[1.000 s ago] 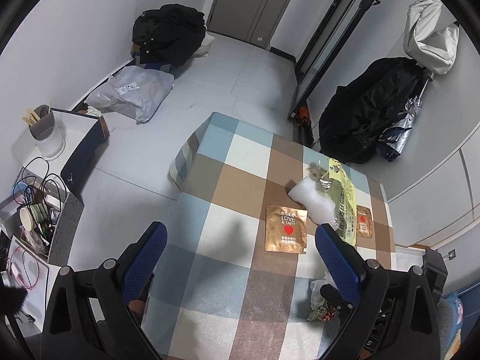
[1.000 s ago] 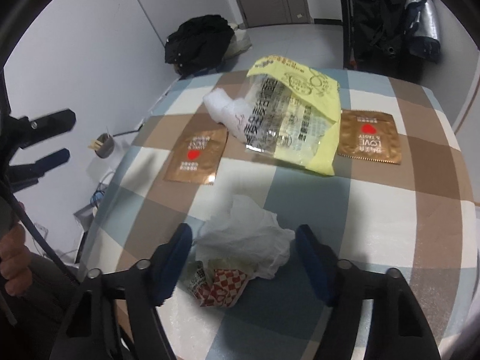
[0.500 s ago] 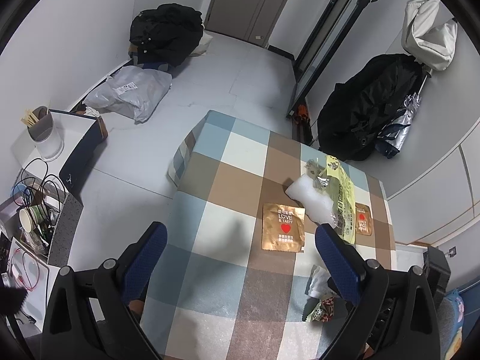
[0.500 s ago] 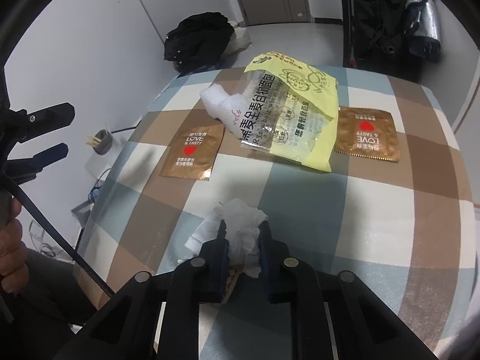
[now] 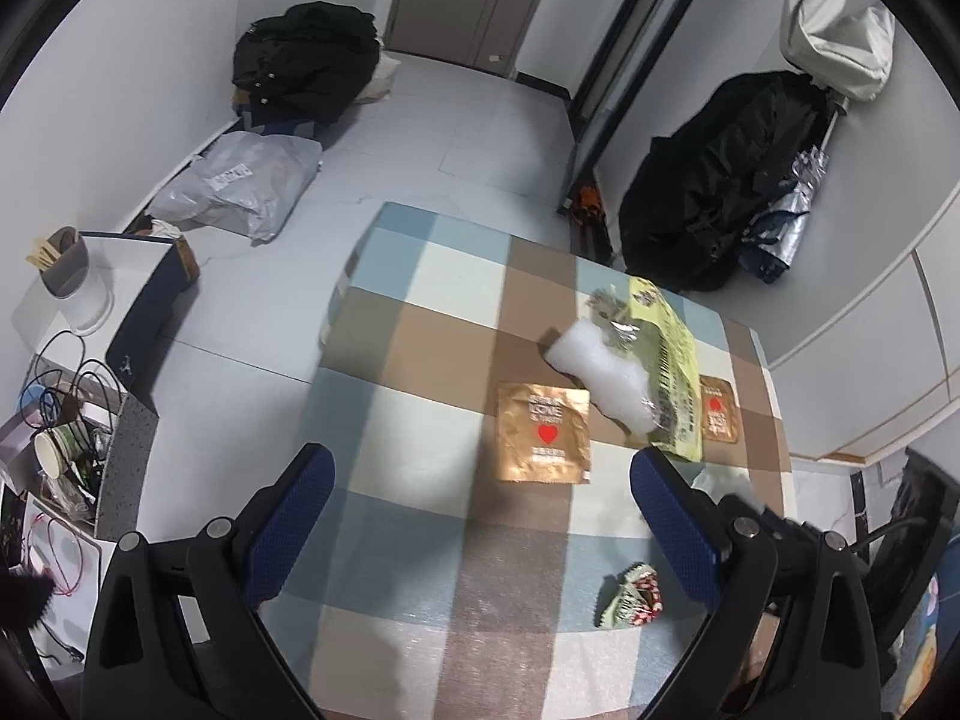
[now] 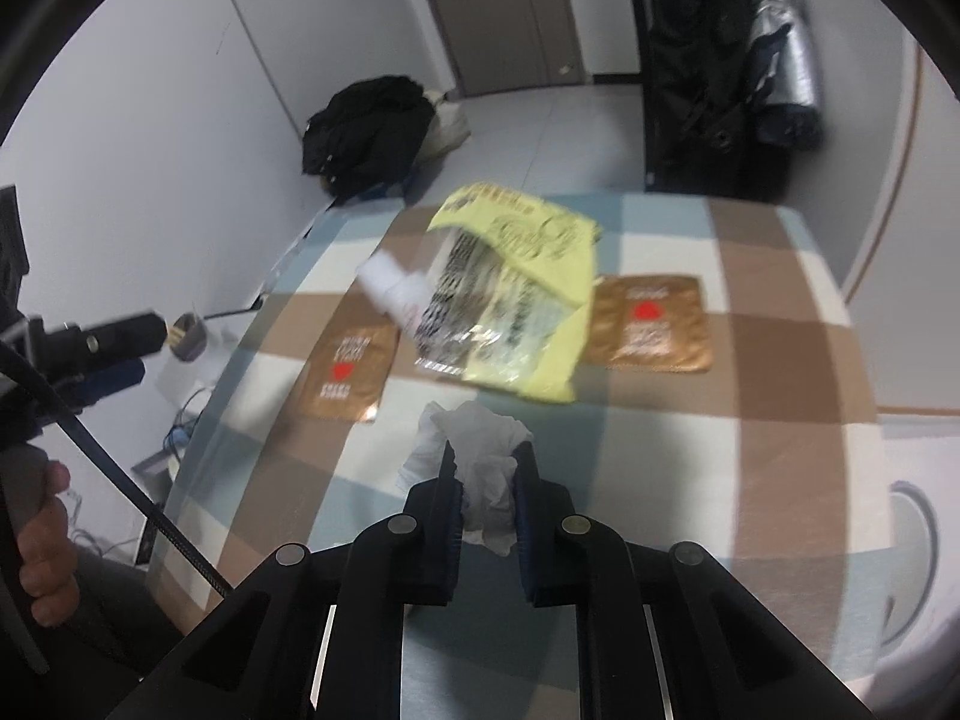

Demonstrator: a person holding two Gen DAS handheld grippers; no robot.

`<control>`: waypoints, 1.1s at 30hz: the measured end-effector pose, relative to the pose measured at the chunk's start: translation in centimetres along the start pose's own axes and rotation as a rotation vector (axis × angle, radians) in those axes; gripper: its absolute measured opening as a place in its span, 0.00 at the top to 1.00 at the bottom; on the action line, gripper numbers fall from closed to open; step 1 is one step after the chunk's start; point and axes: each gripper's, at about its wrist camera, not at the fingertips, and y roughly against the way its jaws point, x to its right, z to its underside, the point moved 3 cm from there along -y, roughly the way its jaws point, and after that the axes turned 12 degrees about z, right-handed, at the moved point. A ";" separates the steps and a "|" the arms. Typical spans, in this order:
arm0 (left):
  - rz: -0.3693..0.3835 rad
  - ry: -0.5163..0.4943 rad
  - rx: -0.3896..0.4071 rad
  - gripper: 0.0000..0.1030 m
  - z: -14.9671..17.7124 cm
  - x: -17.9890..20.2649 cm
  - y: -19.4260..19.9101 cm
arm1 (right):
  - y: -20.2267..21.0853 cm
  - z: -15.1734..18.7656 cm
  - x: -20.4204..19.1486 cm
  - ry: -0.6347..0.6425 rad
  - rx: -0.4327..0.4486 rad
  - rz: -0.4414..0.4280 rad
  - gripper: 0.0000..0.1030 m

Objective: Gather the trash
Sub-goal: 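Close the left gripper on the red-white snack wrapper while the right holds the tissue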

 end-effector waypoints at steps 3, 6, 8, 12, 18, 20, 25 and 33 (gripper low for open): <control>0.009 -0.023 -0.027 0.05 0.3 0.9 -0.5 | 0.8 -0.3 0.9 -0.018 0.028 0.010 0.87; 0.002 -0.090 -0.040 0.05 0.7 2.1 -1.2 | 1.7 -0.5 1.9 -0.043 0.054 0.006 0.87; -0.005 -0.120 -0.061 0.05 1.1 2.6 -1.8 | 2.2 -0.5 2.4 -0.040 0.074 0.019 0.87; 0.036 -0.135 -0.116 0.05 2.0 3.4 -2.7 | 3.2 -0.4 3.6 -0.051 0.098 0.038 0.87; 0.087 -0.140 -0.194 0.05 3.6 4.9 -4.1 | 4.6 -0.4 5.7 -0.109 0.122 0.045 0.87; 0.095 -0.158 -0.213 0.05 4.4 5.6 -4.4 | 5.0 -0.3 6.2 -0.124 0.129 0.044 0.87; 0.126 -0.188 -0.243 0.06 5.7 6.9 -4.8 | 6.0 -0.3 7.2 -0.156 0.155 0.044 0.87; 0.087 -0.231 -0.298 0.07 7.3 7.1 -6.2 | 6.8 -0.3 8.2 -0.176 0.167 0.051 0.87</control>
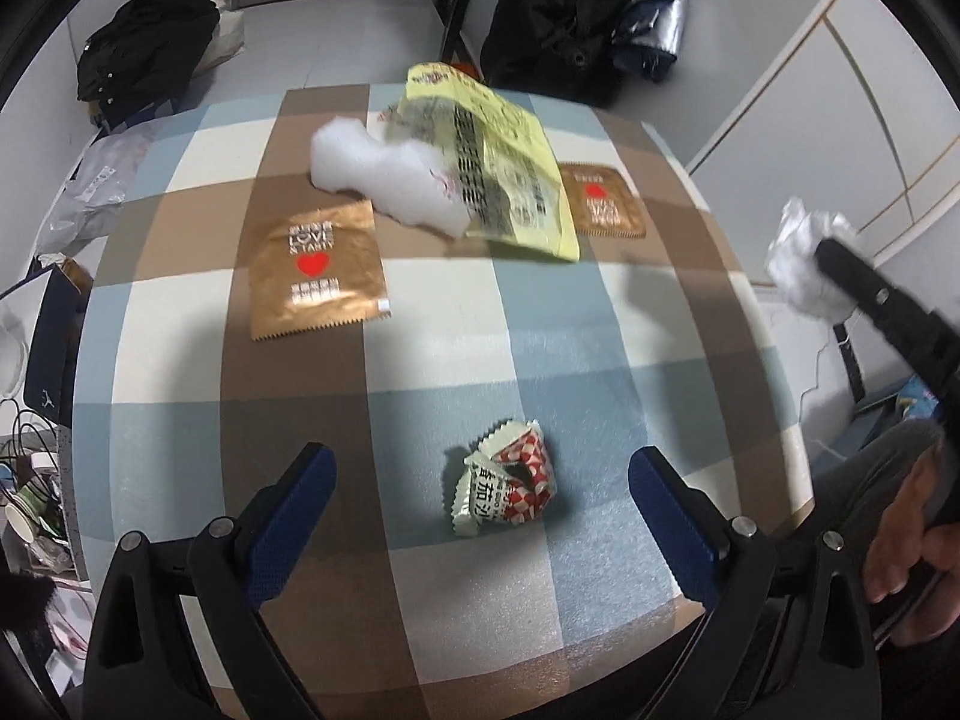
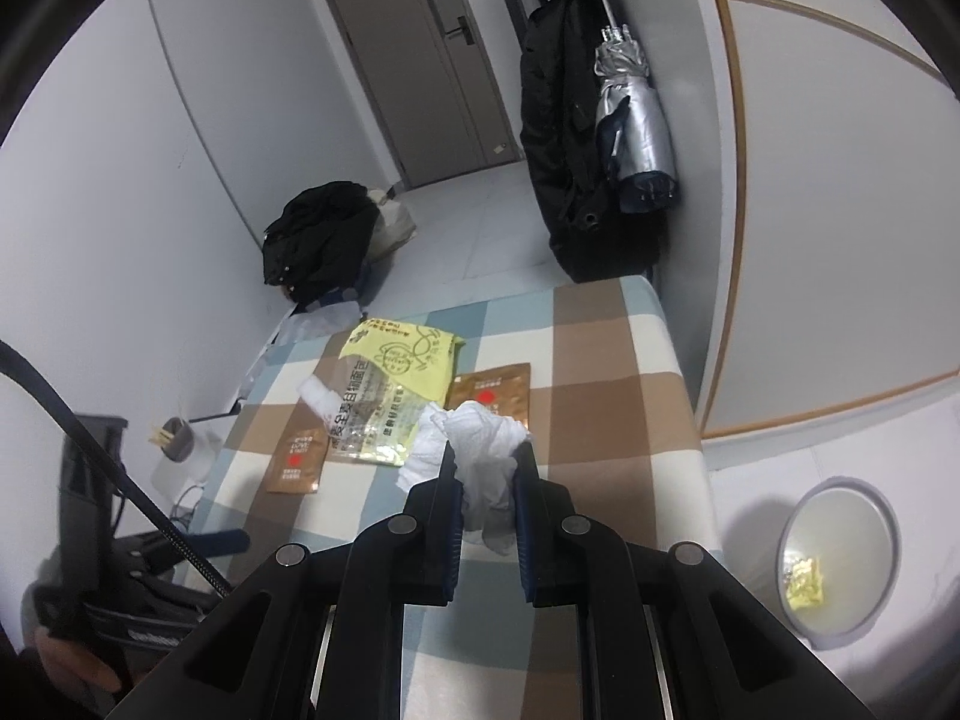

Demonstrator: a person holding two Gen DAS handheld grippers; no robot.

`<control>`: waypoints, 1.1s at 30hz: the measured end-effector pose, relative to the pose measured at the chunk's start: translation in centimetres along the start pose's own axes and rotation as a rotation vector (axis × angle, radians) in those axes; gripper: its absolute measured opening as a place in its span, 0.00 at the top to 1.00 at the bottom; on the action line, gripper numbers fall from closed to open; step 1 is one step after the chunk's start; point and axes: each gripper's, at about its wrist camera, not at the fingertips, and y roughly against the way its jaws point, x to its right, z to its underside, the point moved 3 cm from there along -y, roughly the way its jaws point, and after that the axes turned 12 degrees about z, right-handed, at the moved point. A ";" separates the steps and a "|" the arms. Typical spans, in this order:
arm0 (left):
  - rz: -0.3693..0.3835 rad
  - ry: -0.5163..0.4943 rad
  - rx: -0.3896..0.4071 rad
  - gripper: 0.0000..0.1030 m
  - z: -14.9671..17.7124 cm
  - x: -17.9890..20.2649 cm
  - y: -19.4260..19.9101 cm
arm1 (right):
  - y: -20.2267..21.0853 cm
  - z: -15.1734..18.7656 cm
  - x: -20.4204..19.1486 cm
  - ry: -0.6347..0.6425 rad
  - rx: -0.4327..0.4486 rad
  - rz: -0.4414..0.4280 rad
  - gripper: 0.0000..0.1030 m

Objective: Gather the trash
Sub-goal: 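Close the left gripper on the red-white snack wrapper while the right holds the tissue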

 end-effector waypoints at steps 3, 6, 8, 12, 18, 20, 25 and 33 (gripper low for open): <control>-0.030 -0.019 -0.013 0.07 0.3 0.1 -0.5 | 0.2 0.1 0.3 -0.011 -0.002 -0.001 0.87; -0.077 -0.051 -0.032 0.07 0.5 0.6 -1.0 | 0.3 0.0 0.6 -0.023 -0.004 -0.006 0.87; -0.085 -0.070 -0.045 0.12 0.7 0.8 -1.4 | 0.5 0.0 0.7 -0.028 -0.001 -0.010 0.87; -0.107 -0.099 -0.063 0.25 1.0 1.1 -1.9 | 0.7 -0.1 0.9 -0.035 0.002 -0.017 0.87; -0.144 -0.152 -0.068 0.43 1.3 1.2 -1.8 | 0.9 -0.1 1.2 -0.047 0.004 -0.024 0.86; -0.161 -0.158 -0.071 0.45 1.3 1.2 -1.8 | 0.9 0.0 1.2 -0.048 0.002 -0.027 0.86; -0.173 -0.188 -0.075 0.61 1.6 1.6 -1.8 | 1.1 0.0 1.1 -0.048 0.006 -0.036 0.86; -0.179 -0.225 -0.087 0.67 2.0 2.2 -1.6 | 1.2 0.1 0.8 -0.040 0.010 -0.040 0.86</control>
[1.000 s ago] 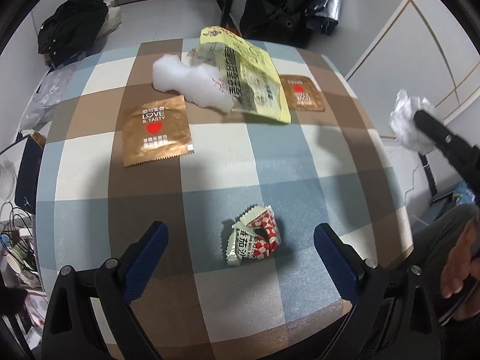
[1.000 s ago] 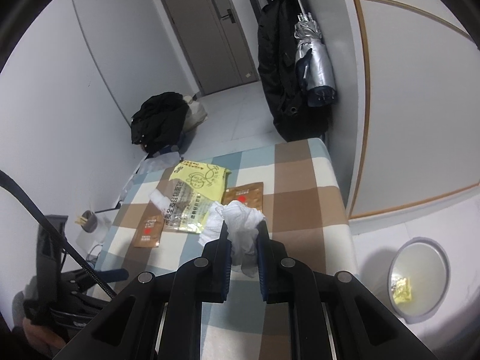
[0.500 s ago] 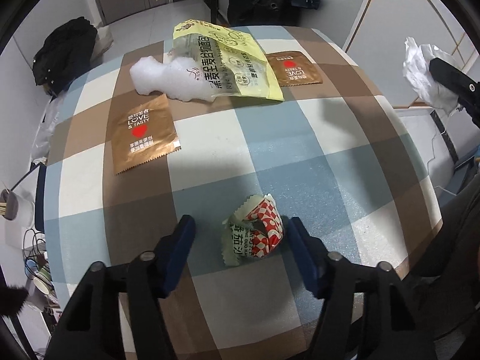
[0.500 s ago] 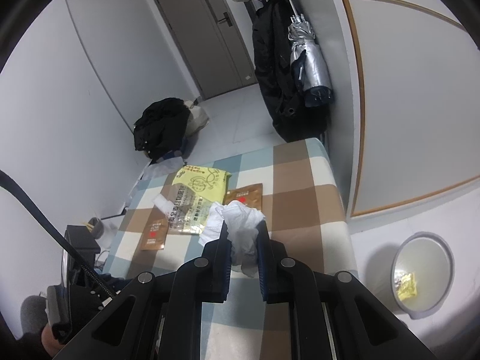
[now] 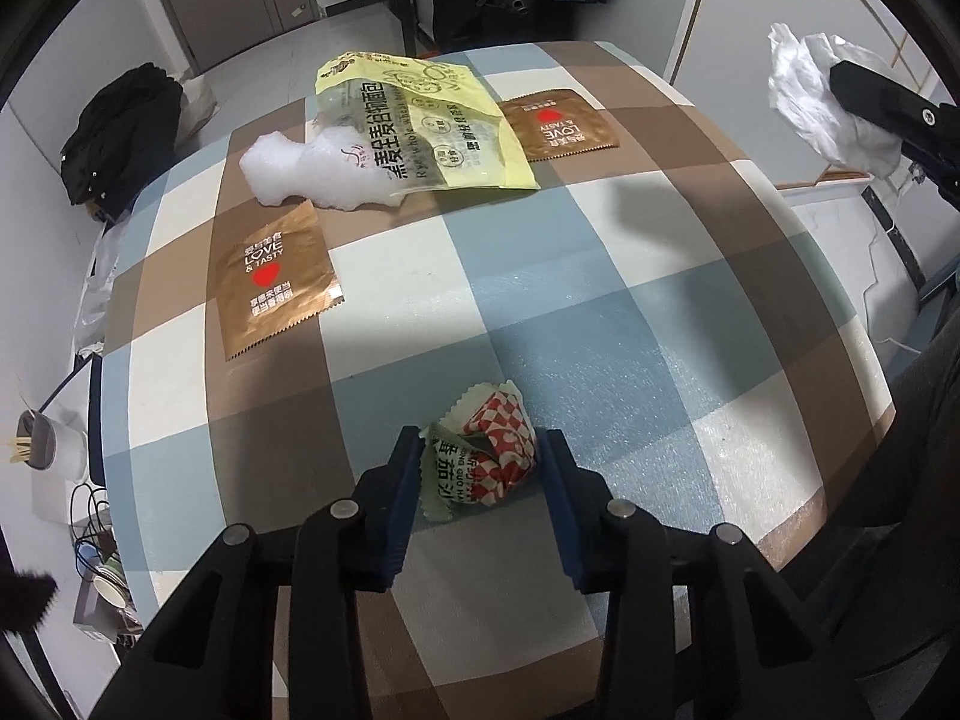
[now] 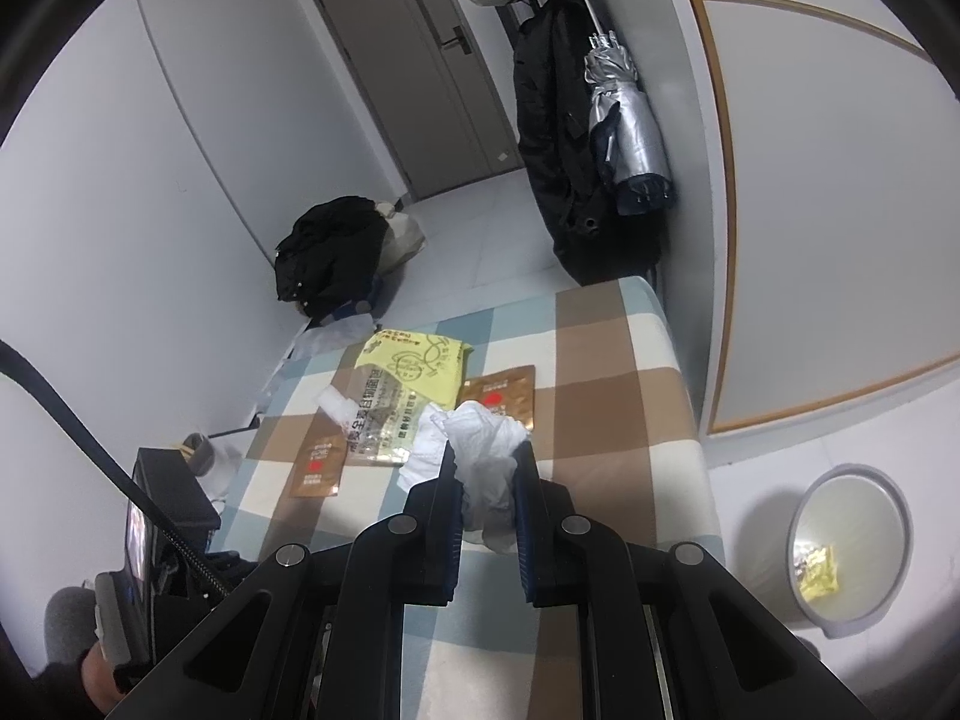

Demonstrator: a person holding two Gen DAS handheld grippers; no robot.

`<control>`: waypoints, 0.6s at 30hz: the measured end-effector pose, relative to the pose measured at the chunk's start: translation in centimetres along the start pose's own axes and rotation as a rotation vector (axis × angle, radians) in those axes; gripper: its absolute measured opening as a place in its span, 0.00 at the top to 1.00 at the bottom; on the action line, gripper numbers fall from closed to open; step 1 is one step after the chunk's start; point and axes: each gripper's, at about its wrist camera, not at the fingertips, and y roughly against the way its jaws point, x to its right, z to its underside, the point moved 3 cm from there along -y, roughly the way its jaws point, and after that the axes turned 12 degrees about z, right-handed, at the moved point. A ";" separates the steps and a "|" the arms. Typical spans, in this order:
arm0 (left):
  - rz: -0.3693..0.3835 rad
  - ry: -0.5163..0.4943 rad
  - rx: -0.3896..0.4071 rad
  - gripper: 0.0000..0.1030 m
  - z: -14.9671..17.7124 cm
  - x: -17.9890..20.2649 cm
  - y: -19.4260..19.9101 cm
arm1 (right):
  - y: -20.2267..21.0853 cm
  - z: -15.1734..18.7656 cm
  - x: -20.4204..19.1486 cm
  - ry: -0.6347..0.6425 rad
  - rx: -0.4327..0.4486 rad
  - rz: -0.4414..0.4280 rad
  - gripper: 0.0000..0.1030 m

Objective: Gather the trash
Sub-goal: 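Close the left gripper on the red-white snack wrapper while the right holds the tissue, then carry the tissue and snack wrapper over the white bin with both grippers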

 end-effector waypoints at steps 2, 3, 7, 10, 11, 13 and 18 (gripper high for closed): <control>0.004 0.003 0.001 0.68 0.0 -0.1 0.1 | 0.0 0.0 0.0 0.000 0.001 0.001 0.86; 0.007 0.006 0.001 0.68 -0.1 -0.2 0.1 | 0.0 0.0 0.0 0.000 0.002 0.001 0.86; 0.010 0.015 0.001 0.68 -0.1 -0.3 0.0 | -0.1 0.0 0.1 -0.002 0.001 0.006 0.86; 0.015 0.023 0.002 0.68 -0.1 -0.4 0.0 | 0.0 0.0 0.2 -0.004 0.001 0.009 0.86; 0.018 0.028 0.003 0.68 -0.1 -0.4 0.0 | 0.0 0.0 0.2 -0.005 0.002 0.009 0.86; 0.012 0.029 0.007 0.69 -0.1 -0.6 0.1 | 0.2 0.0 0.2 -0.007 0.005 0.008 0.86; 0.014 0.057 0.045 0.69 -0.4 -1.5 1.2 | 0.4 0.0 0.0 -0.006 0.000 -0.013 0.86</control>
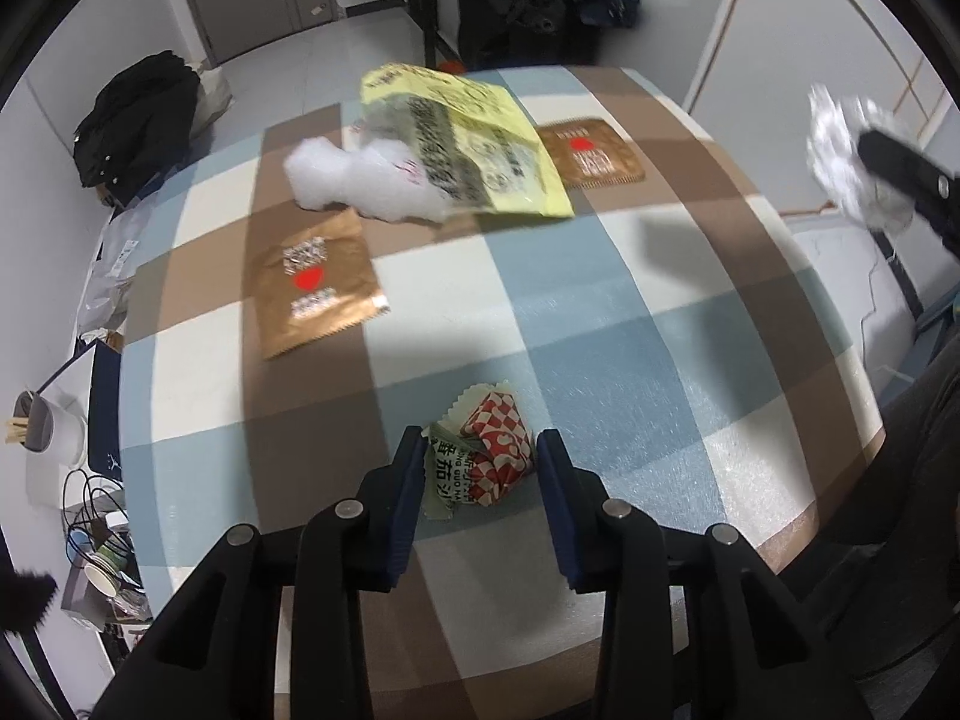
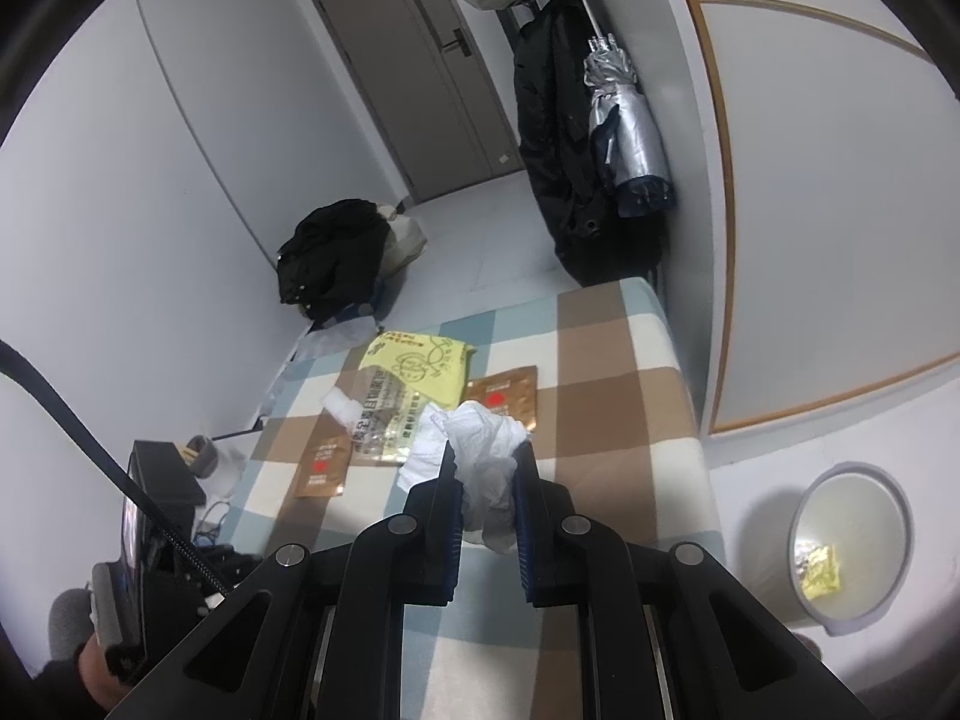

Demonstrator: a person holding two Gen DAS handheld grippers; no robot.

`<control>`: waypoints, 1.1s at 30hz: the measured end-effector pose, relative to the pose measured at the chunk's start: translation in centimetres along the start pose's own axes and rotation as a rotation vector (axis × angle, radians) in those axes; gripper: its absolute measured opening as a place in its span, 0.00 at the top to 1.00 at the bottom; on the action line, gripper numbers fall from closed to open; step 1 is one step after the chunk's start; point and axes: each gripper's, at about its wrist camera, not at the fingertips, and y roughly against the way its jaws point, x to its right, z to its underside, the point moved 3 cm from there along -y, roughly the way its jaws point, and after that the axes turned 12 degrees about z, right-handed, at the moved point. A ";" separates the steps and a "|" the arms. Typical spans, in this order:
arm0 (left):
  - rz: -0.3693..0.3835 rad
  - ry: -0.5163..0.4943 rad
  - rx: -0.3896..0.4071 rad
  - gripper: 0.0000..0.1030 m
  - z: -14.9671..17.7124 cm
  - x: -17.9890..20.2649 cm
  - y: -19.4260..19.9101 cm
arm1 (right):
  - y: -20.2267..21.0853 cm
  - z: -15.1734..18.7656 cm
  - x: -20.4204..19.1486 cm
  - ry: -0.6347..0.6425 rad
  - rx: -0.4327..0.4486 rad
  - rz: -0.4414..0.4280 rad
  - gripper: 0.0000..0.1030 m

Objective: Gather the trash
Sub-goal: 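Carry the tissue and snack wrapper over the white bin with both grippers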

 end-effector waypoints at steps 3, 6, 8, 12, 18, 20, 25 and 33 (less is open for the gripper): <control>0.011 0.025 0.032 0.69 -0.3 -0.4 1.0 | 0.3 0.0 -0.2 0.007 0.005 -0.003 0.86; 0.001 0.023 0.075 0.69 -0.9 -0.3 2.2 | 0.5 0.0 -0.1 0.006 0.009 -0.004 0.86; -0.012 0.019 0.105 0.69 -1.5 -0.2 3.0 | 0.5 0.1 0.1 -0.001 0.002 -0.009 0.86; 0.023 0.048 0.167 0.69 -2.5 -0.3 5.2 | 1.0 0.1 0.3 -0.012 -0.001 -0.029 0.86; 0.050 0.035 0.245 0.69 -3.6 1.0 8.1 | 2.4 -0.3 0.4 -0.009 0.031 -0.029 0.86; 0.061 0.034 0.263 0.69 -3.9 1.4 8.8 | 3.0 -0.5 0.1 0.007 0.048 -0.032 0.86; 0.055 0.016 0.308 0.69 -4.7 3.2 10.7 | 4.9 -1.4 -0.4 0.037 0.094 -0.036 0.86; 0.111 0.011 0.373 0.69 -6.7 5.9 12.9 | 9.0 -3.7 0.8 0.018 0.178 -0.061 0.86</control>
